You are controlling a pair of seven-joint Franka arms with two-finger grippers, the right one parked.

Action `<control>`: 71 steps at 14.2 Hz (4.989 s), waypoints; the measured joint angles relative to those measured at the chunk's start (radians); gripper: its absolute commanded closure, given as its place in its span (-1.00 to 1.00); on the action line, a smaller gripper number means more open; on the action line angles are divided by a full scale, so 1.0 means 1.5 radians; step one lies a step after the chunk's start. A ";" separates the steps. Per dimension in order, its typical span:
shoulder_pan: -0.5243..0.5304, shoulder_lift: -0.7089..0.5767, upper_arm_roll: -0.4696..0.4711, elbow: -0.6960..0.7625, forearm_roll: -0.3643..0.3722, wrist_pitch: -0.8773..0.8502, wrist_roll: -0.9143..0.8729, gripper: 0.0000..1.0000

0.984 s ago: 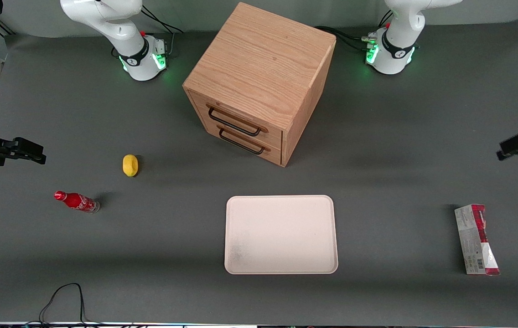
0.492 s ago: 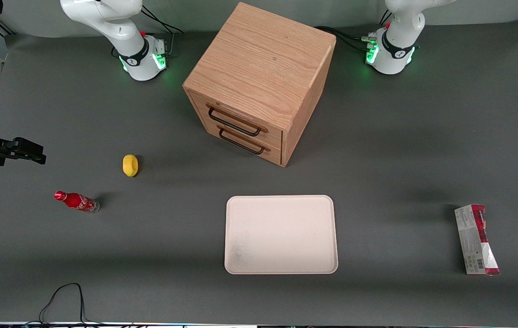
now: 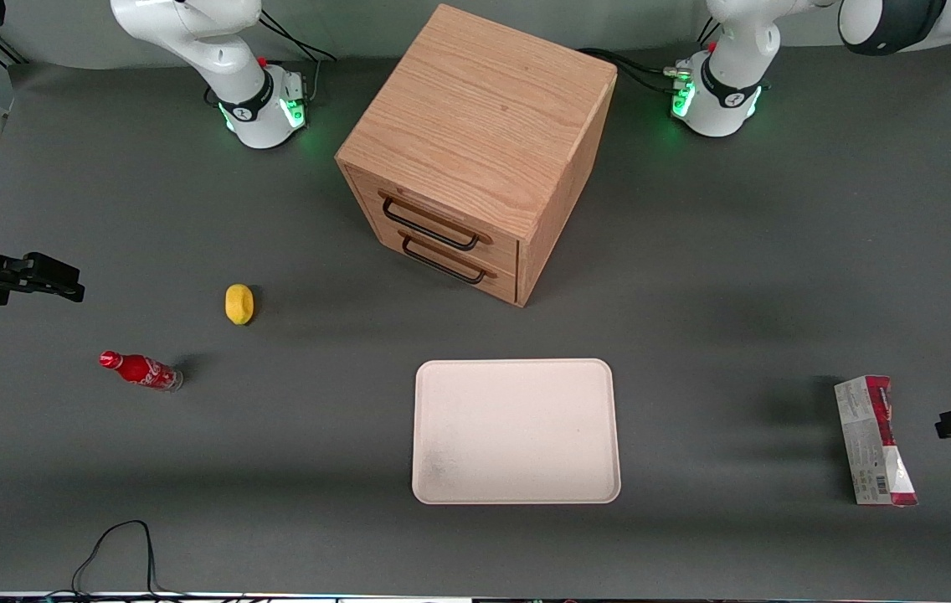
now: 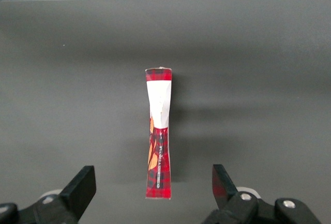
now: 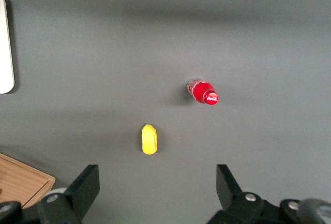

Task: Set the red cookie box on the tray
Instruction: 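Lower the open left gripper onto the red cookie box and close it, then lift the cookie box upright with the left gripper, then carry the held cookie box over the white tray with the left gripper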

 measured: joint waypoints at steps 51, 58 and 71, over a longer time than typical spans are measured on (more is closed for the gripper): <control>-0.024 -0.223 0.005 0.015 0.002 -0.327 -0.088 1.00; -0.283 -0.197 -0.008 0.008 0.003 -0.259 -0.474 1.00; -0.367 -0.128 -0.104 0.020 0.041 -0.186 -0.463 1.00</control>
